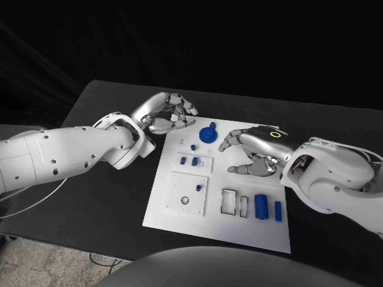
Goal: Assemble the parts on the task board
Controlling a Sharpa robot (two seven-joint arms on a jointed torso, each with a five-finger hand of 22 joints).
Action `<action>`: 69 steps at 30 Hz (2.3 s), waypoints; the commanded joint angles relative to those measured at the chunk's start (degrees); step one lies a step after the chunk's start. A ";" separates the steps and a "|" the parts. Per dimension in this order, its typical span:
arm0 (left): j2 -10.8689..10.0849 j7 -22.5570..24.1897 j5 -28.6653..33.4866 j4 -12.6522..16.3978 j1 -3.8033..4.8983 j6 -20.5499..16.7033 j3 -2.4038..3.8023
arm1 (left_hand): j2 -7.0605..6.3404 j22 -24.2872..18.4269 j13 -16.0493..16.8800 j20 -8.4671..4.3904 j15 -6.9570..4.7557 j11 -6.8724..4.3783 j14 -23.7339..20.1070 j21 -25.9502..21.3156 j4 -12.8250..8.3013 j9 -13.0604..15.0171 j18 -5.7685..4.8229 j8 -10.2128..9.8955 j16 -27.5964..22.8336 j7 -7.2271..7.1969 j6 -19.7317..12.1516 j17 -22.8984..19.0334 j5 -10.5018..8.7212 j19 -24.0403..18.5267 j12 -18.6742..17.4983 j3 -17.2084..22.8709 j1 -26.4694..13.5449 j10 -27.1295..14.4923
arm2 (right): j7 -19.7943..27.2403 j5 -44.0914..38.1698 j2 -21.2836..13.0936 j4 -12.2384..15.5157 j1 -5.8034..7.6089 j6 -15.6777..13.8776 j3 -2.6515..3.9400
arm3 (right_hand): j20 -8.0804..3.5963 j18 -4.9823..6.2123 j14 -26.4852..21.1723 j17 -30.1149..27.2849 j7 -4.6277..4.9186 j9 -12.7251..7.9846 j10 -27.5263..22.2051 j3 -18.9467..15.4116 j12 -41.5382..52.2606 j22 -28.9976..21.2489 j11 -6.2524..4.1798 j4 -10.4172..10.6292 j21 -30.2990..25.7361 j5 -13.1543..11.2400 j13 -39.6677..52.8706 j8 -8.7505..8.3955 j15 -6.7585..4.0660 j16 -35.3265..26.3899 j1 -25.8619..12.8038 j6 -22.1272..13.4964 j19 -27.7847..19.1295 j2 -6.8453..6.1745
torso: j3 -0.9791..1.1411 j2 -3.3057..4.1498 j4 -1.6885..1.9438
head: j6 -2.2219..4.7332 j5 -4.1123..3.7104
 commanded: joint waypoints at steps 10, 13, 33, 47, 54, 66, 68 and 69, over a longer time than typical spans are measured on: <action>-0.04 0.07 1.16 0.25 -0.26 0.63 -0.01 | 0.34 0.11 -0.13 0.40 0.07 0.41 0.24 -0.22 -0.23 -0.05 0.75 0.35 -0.06 -0.01 -0.11 -0.07 0.27 0.28 0.30 0.17 0.27 -0.09 | -5.89 0.38 -5.91 -0.27 0.27 8.88 -0.59 | -0.60 -0.71 1.26 -0.09 -1.53 -4.08 1.75 -3.49 -5.45 4.09 0.41 0.64 0.78 -6.00 -7.63 -3.77 -0.54 0.69 -3.20 -3.17 1.22 -3.80 | 0.15 0.15 0.05 | 0.00 -0.54; -0.20 0.09 1.25 0.37 -0.33 0.54 -0.03 | 0.34 0.11 -0.13 0.40 0.07 0.41 0.24 -0.22 -0.23 -0.05 0.75 0.35 -0.06 -0.01 -0.11 -0.07 0.27 0.28 0.30 0.17 0.27 -0.09 | -5.52 0.37 -6.24 -0.74 -0.34 8.60 -0.66 | -0.65 -0.71 1.40 -0.22 -1.20 -4.28 2.72 -3.26 -5.64 4.06 0.30 0.62 0.62 -6.63 -8.58 -3.23 -0.61 0.73 -3.18 -1.86 1.36 -3.47 | 0.13 0.21 -0.11 | 0.00 -0.12; -0.03 -0.35 1.34 0.25 -0.76 1.27 -0.06 | 0.51 0.24 -0.36 0.40 0.01 0.48 0.47 -0.15 -0.30 -0.05 0.81 0.41 0.03 0.03 -0.19 -0.11 0.38 0.54 0.27 0.28 0.59 -0.21 | -1.15 1.42 -2.60 -5.32 -3.50 3.10 -0.73 | -1.13 -1.11 3.84 1.16 0.95 -4.95 15.10 2.37 -2.92 4.72 -1.39 -2.61 3.02 1.37 -11.14 -1.81 -0.96 2.27 2.61 3.38 3.79 3.20 | 0.08 -0.02 0.12 | 0.00 -0.47; 0.28 -0.88 1.34 -0.11 -1.08 1.81 -0.05 | 0.89 0.52 -0.79 0.36 -0.09 0.60 0.81 -0.03 -0.57 0.03 0.88 0.65 0.12 0.05 -0.14 -0.23 0.62 0.93 0.32 0.65 1.51 -0.09 | -0.06 4.01 -2.10 -5.91 -3.84 1.93 -0.73 | -1.91 -1.19 4.46 1.54 1.77 -5.37 21.70 3.03 -1.94 4.88 -2.61 -2.34 3.70 0.65 -10.89 -2.14 -1.91 2.63 -0.08 4.03 4.27 3.50 | 0.03 0.02 0.06 | 0.00 -0.66; 0.44 -1.06 1.34 -0.27 -1.23 1.94 -0.05 | 0.96 0.58 -0.90 0.35 -0.10 0.62 0.85 -0.01 -0.63 0.06 0.89 0.70 0.12 0.07 -0.14 -0.26 0.68 0.99 0.32 0.74 1.70 -0.06 | 0.41 4.05 -1.77 -6.07 -3.89 1.49 -0.73 | -2.20 -1.23 4.50 1.44 1.02 -4.45 22.94 3.94 -2.55 4.92 -2.94 -3.16 3.78 -0.02 -10.97 -0.61 -2.19 2.59 0.39 7.17 4.35 3.51 | 0.06 0.05 0.10 | 0.00 -0.66; 0.50 -1.43 1.34 -0.42 -1.36 2.15 -0.05 | 1.03 0.62 -0.95 0.35 -0.10 0.65 0.86 0.00 -0.63 0.07 0.89 0.73 0.12 0.08 -0.13 -0.28 0.71 1.02 0.32 0.79 1.78 -0.03 | 1.07 3.97 -1.31 -5.98 -3.91 0.63 -0.73 | -2.44 -1.21 4.25 1.10 -0.15 -2.49 23.51 4.75 -3.22 4.90 -3.31 -4.40 3.49 -0.38 -10.97 1.92 -2.49 2.35 1.00 10.66 4.19 3.74 | 0.05 0.09 0.09 | 0.00 -0.61; 0.52 -1.47 1.34 -0.45 -1.41 2.18 -0.05 | 1.07 0.64 -0.98 0.35 -0.10 0.67 0.87 0.01 -0.63 0.07 0.89 0.74 0.11 0.09 -0.13 -0.29 0.72 1.04 0.32 0.81 1.82 -0.01 | 1.16 4.04 -1.31 -5.89 -3.91 0.17 -0.73 | -2.58 -1.23 4.40 1.31 -0.38 -1.88 24.14 4.98 -3.15 4.97 -3.56 -4.68 3.78 -0.50 -10.92 2.73 -2.68 2.49 1.18 11.72 4.32 3.97 | 0.06 0.10 0.09 | 0.00 -0.54; 0.53 -1.49 1.34 -0.46 -1.43 2.20 -0.05 | 1.09 0.65 -0.99 0.35 -0.10 0.68 0.87 0.01 -0.63 0.08 0.89 0.75 0.11 0.09 -0.13 -0.29 0.73 1.05 0.32 0.83 1.84 0.00 | 1.21 4.14 -1.33 -5.84 -3.91 -0.18 -0.72 | -2.65 -1.23 4.45 1.36 -0.49 -1.61 24.47 5.10 -3.11 4.99 -3.69 -4.83 3.83 -0.53 -10.89 3.08 -2.79 2.52 1.31 12.14 4.35 4.07 | 0.06 0.11 0.10 | 0.00 -0.55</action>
